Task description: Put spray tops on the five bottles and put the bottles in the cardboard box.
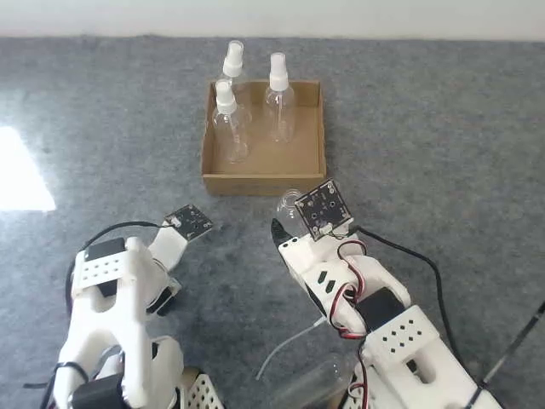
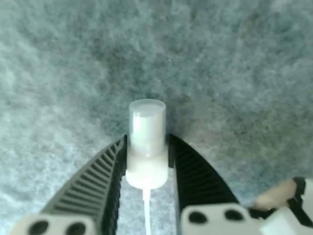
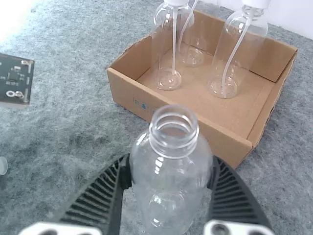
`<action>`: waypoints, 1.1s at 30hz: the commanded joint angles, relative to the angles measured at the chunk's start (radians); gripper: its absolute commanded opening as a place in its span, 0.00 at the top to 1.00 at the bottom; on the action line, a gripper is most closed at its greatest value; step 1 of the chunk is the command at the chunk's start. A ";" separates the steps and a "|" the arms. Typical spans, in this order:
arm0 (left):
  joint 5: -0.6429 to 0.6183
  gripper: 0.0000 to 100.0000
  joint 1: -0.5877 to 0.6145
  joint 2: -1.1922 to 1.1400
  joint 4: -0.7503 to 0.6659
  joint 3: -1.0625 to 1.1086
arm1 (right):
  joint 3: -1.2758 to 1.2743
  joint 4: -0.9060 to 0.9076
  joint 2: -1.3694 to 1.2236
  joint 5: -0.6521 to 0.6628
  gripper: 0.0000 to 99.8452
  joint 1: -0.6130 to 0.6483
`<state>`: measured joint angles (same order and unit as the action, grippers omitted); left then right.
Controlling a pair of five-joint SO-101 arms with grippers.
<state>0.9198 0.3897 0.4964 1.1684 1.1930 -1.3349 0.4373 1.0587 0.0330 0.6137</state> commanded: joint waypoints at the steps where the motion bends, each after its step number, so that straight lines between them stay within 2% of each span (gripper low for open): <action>1: -0.009 0.99 -0.003 0.034 0.097 -0.110 | 0.072 0.007 0.021 0.011 0.86 -0.015; 20: -0.014 0.99 0.000 0.035 0.560 -0.650 | 0.072 0.007 0.019 0.011 0.86 -0.015; 26: -0.143 0.99 -0.003 0.035 0.578 -0.802 | 0.072 0.007 0.019 0.011 0.86 -0.015; 33: -0.155 0.99 -0.003 0.061 0.578 -0.820 | 0.072 0.007 0.019 0.011 0.86 -0.012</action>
<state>0.7833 0.3913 0.4964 1.7177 0.4227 -1.3349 0.4373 1.0587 0.0330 0.6137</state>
